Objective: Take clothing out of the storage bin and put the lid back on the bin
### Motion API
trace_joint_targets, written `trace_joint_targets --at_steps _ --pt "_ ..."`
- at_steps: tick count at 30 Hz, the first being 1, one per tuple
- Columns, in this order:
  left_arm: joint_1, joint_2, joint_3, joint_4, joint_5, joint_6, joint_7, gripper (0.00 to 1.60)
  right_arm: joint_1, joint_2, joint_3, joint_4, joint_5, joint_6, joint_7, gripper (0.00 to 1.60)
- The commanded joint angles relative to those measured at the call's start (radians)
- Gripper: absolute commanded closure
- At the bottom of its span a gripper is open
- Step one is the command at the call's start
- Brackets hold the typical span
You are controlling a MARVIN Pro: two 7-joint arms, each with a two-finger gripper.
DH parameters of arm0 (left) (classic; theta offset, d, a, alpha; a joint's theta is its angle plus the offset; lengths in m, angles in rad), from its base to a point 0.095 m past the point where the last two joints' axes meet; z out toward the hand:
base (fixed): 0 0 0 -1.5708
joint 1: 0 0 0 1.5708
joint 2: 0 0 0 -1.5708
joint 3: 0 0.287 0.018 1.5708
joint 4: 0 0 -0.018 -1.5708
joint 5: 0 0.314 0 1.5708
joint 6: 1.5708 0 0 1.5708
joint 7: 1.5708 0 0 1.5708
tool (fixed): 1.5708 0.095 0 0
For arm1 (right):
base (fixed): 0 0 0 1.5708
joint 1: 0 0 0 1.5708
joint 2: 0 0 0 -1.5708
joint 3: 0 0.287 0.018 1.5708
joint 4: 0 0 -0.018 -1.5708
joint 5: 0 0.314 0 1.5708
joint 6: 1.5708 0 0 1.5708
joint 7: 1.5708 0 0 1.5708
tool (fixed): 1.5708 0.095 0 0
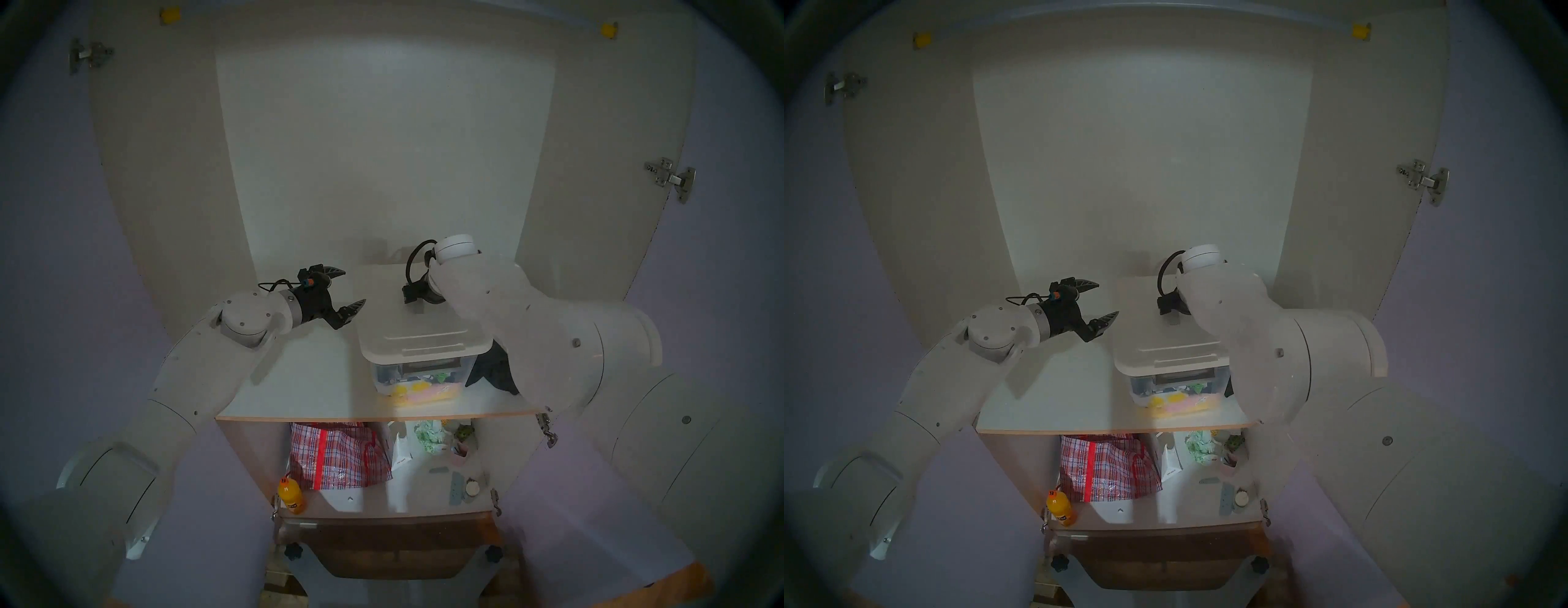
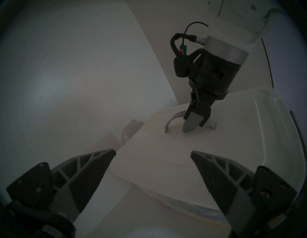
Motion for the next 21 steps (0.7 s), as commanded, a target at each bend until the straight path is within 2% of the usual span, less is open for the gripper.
trace_joint_targets --at_steps 1,7,13,16,21 --pt "-0.028 -0.003 -0.011 -0.023 -0.007 -0.007 -0.002 0.00 0.039 0.031 -0.014 0.000 -0.011 0.061 0.063 0.00" --pt "-0.028 -0.003 -0.011 -0.023 -0.007 -0.007 -0.003 0.00 0.040 0.019 -0.048 0.024 -0.028 0.103 0.190 0.00" --pt "-0.028 -0.003 -0.011 -0.023 -0.006 -0.007 -0.002 0.00 0.058 0.018 -0.064 0.036 -0.043 0.104 0.311 0.00" --pt "-0.028 -0.003 -0.011 -0.022 -0.006 -0.007 -0.001 0.00 0.061 0.023 -0.077 0.009 -0.062 0.055 0.277 0.00" --pt "-0.028 -0.004 -0.011 -0.021 -0.005 -0.007 0.000 0.00 0.073 0.043 -0.087 -0.003 -0.072 0.040 0.251 0.00"
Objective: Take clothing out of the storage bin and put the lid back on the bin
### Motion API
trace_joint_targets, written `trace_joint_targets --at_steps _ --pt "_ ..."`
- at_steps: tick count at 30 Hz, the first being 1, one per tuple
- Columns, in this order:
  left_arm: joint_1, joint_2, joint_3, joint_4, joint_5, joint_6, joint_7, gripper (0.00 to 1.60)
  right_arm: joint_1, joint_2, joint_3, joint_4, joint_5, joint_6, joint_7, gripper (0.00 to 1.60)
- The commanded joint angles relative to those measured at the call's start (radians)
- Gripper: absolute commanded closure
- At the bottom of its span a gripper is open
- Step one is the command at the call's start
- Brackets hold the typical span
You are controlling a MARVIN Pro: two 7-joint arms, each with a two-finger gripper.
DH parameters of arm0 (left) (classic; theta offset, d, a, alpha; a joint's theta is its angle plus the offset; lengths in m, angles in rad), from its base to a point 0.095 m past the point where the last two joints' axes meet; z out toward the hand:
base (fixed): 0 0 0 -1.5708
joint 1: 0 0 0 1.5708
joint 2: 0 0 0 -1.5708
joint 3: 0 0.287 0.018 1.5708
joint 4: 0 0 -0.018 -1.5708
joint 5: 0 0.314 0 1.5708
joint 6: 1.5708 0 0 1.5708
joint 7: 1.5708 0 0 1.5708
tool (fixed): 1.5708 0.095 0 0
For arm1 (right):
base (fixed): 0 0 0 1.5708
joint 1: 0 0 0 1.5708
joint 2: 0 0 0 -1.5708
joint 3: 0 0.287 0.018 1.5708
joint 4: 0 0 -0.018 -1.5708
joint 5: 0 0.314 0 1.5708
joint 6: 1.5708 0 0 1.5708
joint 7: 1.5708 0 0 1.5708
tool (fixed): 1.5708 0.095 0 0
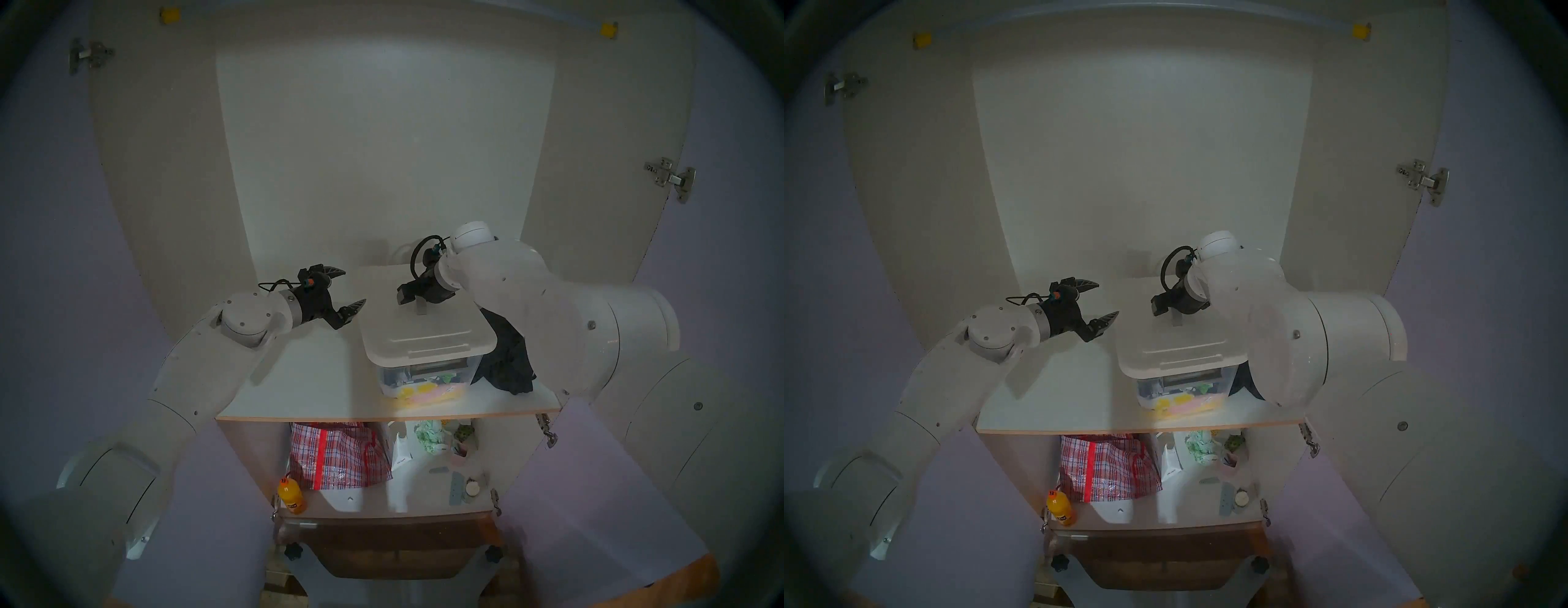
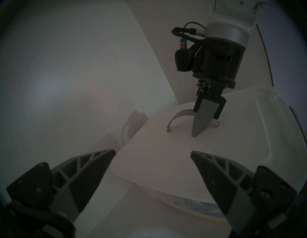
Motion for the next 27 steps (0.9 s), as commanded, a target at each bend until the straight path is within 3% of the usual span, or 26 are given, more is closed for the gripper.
trace_joint_targets --at_steps 1,10,23,25,26,27 --pt "-0.028 -0.003 -0.011 -0.021 -0.005 -0.007 -0.001 0.00 0.030 0.023 -0.008 -0.033 -0.012 -0.023 -0.045 0.00" --pt "-0.028 -0.003 -0.010 -0.022 -0.006 -0.007 -0.001 0.00 0.033 0.058 0.026 -0.029 0.009 0.006 -0.039 0.00" --pt "-0.028 -0.003 -0.010 -0.022 -0.005 -0.007 0.000 0.00 0.073 0.050 0.042 0.016 0.013 0.055 0.138 0.00" --pt "-0.028 -0.003 -0.010 -0.022 -0.005 -0.007 0.000 0.00 0.079 0.055 0.039 0.011 0.008 0.046 0.148 0.00" --pt "-0.027 -0.003 -0.010 -0.021 -0.005 -0.007 0.001 0.00 0.077 0.077 0.040 -0.022 0.007 -0.019 0.154 0.00" --pt "-0.027 -0.003 -0.010 -0.021 -0.005 -0.007 0.001 0.00 0.077 0.077 0.040 -0.022 0.007 -0.019 0.154 0.00"
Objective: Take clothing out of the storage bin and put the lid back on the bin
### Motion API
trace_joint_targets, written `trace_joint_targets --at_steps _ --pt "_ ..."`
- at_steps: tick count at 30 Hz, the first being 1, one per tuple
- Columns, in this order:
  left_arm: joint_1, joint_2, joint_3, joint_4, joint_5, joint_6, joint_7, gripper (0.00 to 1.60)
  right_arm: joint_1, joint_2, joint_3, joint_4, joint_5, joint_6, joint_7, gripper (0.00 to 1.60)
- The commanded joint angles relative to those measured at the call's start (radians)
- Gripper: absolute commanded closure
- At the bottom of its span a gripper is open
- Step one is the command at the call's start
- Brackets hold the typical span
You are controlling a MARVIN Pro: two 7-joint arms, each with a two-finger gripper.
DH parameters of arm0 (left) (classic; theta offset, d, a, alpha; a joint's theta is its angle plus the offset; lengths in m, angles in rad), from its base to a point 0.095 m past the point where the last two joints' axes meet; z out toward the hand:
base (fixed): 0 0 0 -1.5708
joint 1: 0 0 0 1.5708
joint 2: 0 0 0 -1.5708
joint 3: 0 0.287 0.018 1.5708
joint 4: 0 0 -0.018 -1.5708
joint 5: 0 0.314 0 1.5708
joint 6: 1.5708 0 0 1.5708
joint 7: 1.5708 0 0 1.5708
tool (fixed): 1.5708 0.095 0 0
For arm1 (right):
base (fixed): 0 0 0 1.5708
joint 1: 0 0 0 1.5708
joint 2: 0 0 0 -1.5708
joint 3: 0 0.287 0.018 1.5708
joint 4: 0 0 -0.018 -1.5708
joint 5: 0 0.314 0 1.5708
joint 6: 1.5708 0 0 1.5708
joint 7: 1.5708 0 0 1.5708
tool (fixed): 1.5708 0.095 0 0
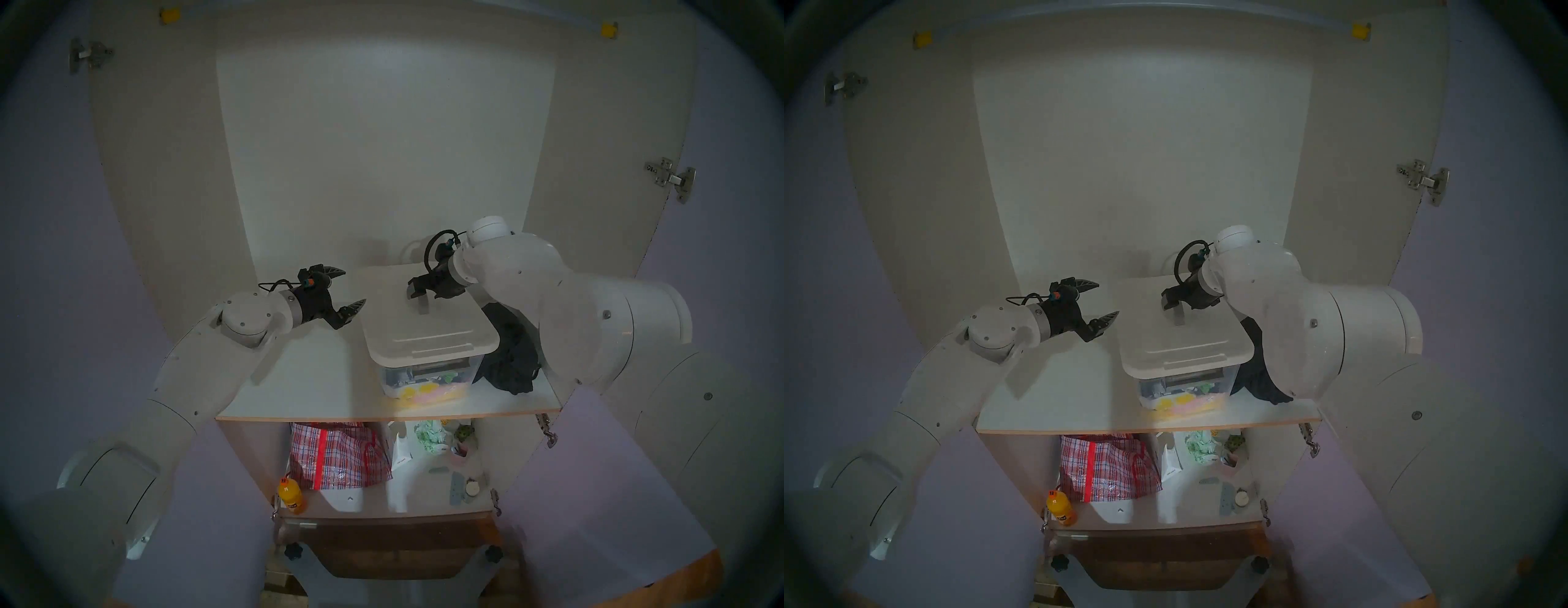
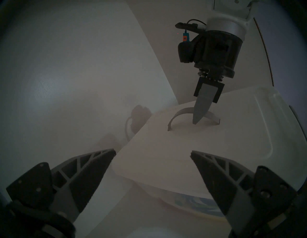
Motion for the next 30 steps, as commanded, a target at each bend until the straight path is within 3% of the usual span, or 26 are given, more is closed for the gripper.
trace_joint_targets --at_steps 1,3,8,13,24,30 --pt "-0.028 -0.003 -0.010 -0.021 -0.005 -0.007 -0.001 0.00 0.049 0.028 0.000 -0.043 0.000 -0.056 0.033 0.00" --pt "-0.027 -0.003 -0.010 -0.020 -0.004 -0.007 0.000 0.00 0.052 0.055 0.005 -0.053 0.002 -0.094 0.032 0.00" --pt "-0.027 -0.003 -0.010 -0.020 -0.004 -0.007 0.000 0.00 0.052 0.055 0.005 -0.053 0.002 -0.094 0.032 0.00" --pt "-0.027 -0.003 -0.010 -0.019 -0.004 -0.007 0.001 0.00 0.053 0.094 0.002 -0.079 -0.005 -0.141 0.000 0.00" --pt "-0.028 -0.002 -0.010 -0.023 -0.006 -0.007 -0.001 0.00 -0.087 0.165 0.043 -0.202 0.013 -0.484 -0.093 0.00" --pt "-0.028 -0.002 -0.011 -0.023 -0.006 -0.007 -0.002 0.00 -0.182 0.197 0.054 -0.298 0.010 -0.627 -0.107 0.00"
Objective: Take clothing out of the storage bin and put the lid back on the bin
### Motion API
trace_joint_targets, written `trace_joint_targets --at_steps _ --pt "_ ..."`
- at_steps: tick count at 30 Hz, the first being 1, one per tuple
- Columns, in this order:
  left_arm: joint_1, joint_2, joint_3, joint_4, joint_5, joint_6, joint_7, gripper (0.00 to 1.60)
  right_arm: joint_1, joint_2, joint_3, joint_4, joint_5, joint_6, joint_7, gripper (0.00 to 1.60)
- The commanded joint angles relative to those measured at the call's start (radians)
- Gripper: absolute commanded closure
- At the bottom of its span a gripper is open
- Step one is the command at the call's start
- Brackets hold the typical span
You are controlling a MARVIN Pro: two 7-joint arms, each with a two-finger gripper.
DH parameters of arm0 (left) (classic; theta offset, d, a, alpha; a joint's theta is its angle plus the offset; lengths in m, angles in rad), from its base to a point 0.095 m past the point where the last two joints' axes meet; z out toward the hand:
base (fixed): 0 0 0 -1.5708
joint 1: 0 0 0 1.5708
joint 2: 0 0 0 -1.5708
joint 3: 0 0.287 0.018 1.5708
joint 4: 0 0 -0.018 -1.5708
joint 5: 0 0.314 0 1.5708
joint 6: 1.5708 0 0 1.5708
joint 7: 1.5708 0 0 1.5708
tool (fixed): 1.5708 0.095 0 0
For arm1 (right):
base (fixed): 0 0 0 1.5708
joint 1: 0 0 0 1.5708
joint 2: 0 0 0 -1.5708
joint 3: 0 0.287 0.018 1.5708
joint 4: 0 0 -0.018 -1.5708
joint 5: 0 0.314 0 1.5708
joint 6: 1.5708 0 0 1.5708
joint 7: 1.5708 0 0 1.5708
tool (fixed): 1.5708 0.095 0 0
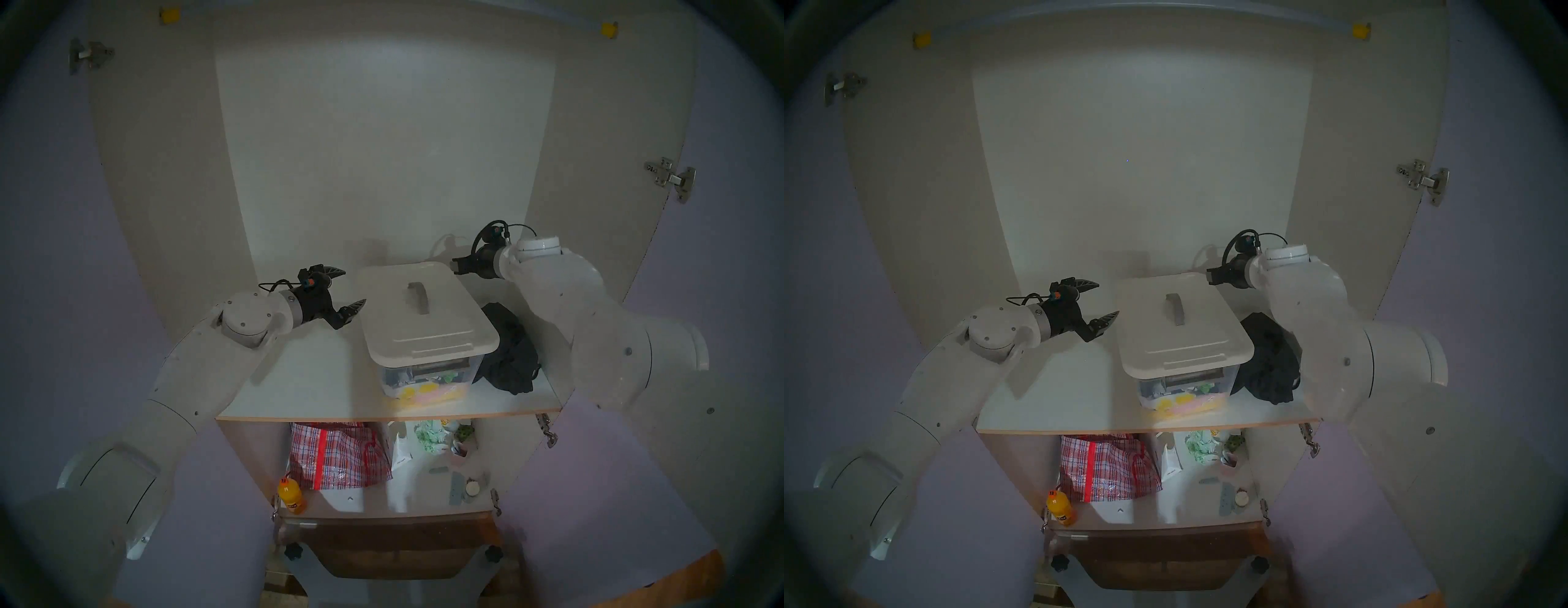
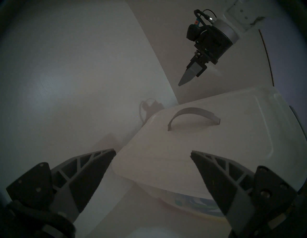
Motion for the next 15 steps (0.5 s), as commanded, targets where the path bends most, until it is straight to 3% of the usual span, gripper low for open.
trace_joint_targets --at_steps 1,4,15 --pt "-0.028 -0.001 -0.011 -0.023 -0.006 -0.007 -0.004 0.00 0.007 0.034 0.016 -0.089 0.007 -0.045 -0.023 0.00" --pt "-0.028 -0.001 -0.011 -0.022 -0.006 -0.007 -0.004 0.00 -0.008 0.039 0.024 -0.112 0.009 -0.072 -0.022 0.00" --pt "-0.028 -0.001 -0.012 -0.023 -0.007 -0.007 -0.007 0.00 -0.062 0.035 0.019 -0.219 0.000 -0.032 0.018 0.00"
